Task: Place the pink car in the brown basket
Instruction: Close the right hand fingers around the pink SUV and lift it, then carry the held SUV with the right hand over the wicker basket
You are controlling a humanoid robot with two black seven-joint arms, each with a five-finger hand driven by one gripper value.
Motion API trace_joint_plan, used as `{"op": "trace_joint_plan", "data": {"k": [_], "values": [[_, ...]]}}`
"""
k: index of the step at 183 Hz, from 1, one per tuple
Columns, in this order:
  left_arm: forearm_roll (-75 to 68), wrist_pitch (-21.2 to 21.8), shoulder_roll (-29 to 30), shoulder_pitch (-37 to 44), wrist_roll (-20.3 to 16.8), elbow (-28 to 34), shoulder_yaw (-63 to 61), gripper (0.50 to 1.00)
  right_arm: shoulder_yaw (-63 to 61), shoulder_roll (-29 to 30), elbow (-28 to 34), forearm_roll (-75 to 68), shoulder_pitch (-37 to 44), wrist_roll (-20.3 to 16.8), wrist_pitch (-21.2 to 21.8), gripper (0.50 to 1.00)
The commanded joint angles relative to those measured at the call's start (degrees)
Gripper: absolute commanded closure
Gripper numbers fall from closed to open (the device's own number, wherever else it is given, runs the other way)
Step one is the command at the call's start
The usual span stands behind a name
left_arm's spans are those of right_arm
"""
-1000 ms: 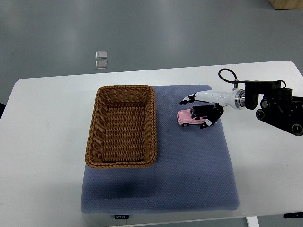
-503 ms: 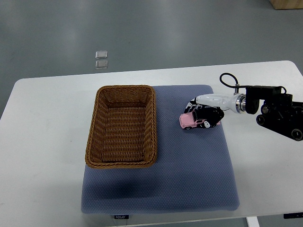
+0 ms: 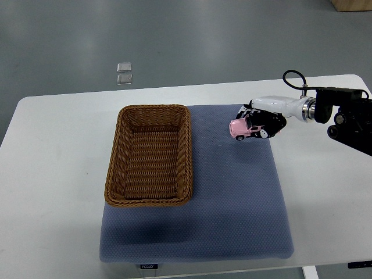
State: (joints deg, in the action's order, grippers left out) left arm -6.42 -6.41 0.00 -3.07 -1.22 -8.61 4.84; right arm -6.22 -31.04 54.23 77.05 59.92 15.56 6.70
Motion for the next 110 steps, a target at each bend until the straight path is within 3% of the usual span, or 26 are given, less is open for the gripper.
{"op": "trace_joint_plan", "data": {"k": [1,43,84,110], "values": [[0.0,0.0,0.0,0.0,0.0,0.0,0.0,0.500,-0.1,-1.1,1.4,-0.4,2.0,0.0,0.2,1.000],[0.0,0.0,0.0,0.0,0.0,-0.1,0.1,0.500,-0.2,1.0,3.1,-1.5,6.2,-0.1,0.7,1.000],[0.0,0.0,0.0,0.0,0.0,-0.1,0.1,0.500,0.8,11.4,1.8,-5.8,8.8,-0.2,1.0,1.000],[0.0,0.0,0.0,0.0,0.0,-0.1,0.1,0.500,1.7,19.1,-3.5,-6.3,9.5,-0.3,0.9,1.000]]}}
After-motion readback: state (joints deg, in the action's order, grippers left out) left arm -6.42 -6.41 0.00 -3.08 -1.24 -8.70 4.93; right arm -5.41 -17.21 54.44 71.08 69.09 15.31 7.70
